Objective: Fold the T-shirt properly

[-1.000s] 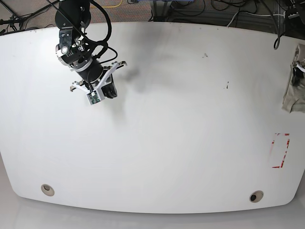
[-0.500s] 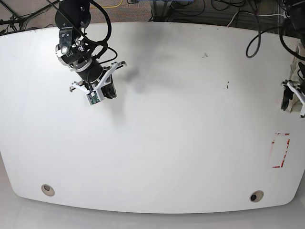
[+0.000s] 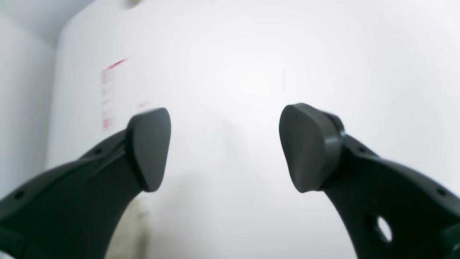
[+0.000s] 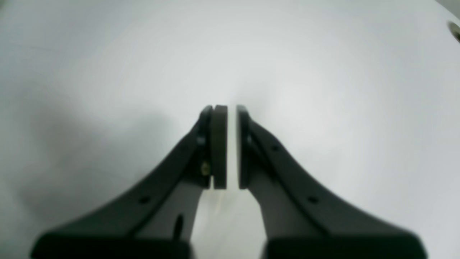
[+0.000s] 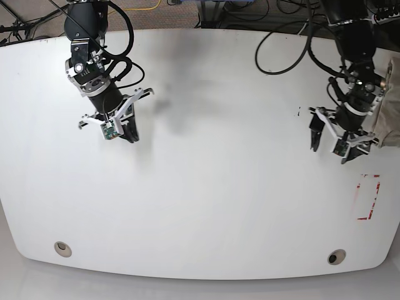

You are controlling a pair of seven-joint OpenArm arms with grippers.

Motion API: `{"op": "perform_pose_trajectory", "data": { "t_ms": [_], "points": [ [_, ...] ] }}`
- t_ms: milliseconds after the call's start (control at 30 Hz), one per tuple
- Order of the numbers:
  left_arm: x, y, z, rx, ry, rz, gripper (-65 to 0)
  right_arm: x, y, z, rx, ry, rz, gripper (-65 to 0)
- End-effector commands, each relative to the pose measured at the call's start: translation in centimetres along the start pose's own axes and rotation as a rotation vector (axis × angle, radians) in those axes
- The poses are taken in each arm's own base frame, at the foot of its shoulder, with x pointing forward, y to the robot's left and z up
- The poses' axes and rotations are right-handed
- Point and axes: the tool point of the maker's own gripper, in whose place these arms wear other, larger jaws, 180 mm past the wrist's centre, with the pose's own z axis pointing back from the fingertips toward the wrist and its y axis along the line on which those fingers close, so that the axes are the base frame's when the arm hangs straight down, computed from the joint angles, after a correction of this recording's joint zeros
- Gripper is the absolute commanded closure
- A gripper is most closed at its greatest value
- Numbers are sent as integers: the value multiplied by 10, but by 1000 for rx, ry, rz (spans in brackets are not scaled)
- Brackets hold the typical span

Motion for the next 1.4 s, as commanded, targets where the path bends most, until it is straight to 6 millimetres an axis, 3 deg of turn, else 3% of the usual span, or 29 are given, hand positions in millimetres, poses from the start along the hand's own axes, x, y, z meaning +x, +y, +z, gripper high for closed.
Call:
{"op": "perform_pose_trajectory", "data": {
  "t_ms": [0,267,567,733,1100,1367],
  "points": [
    [30,-8,6,26,-106,-3,-464,7,-5,4,-22,-77,-5,-43],
    [18,-74,26,-53,-125,97,-464,-31,-4,27,-70,-37,-66,-43],
    [-32,-123,73,-132,13,185,-464,-72,19,62,-82,65,-147,-43],
    [-65,-149,103,-192,104,266,-464,-85,38,88,-73,113,-173,-43],
    [-112,-184,178,-297,266,413,-456,-122,76,136,-47,257,-247,-41],
    [-132,-192,215,-367,341,491,-347,-147,103,169,-14,365,-294,-41]
  ]
}}
